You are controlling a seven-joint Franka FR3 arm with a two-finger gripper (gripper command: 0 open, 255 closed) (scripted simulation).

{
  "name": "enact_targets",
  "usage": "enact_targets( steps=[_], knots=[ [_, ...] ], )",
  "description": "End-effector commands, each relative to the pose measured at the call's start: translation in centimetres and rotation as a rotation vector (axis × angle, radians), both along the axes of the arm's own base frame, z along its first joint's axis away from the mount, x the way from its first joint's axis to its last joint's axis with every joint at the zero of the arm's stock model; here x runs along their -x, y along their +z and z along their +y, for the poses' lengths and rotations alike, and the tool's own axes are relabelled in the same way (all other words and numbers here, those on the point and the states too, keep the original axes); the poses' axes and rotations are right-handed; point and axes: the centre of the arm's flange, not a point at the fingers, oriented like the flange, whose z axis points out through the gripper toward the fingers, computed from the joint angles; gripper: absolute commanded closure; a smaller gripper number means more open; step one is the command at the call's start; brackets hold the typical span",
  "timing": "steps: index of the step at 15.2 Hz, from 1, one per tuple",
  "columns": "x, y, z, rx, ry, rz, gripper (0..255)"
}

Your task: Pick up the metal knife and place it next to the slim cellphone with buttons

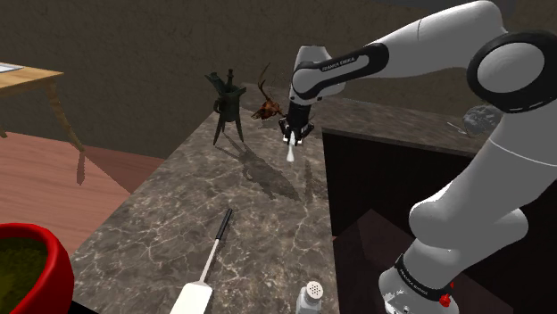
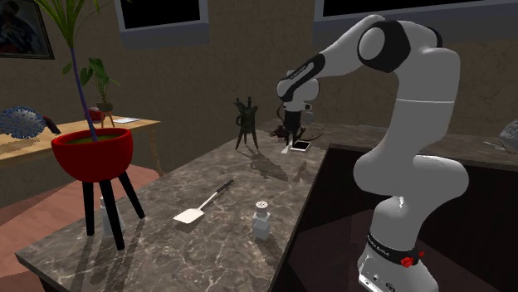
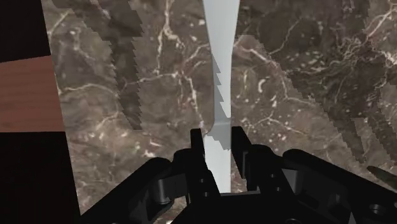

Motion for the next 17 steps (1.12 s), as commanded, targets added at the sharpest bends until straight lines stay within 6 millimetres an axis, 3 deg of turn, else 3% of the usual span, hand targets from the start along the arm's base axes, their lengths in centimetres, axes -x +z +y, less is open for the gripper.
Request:
enact_targets(
  steps=[1, 4, 17],
  knots=[
    [-1.7, 0.0, -2.1, 0.001, 0.000, 0.000, 255],
    [-3.6, 0.0, -4.4, 0.001, 0.000, 0.000, 255],
    [-3.6, -6.7, -4.4, 0.001, 0.000, 0.000, 255]
  ],
)
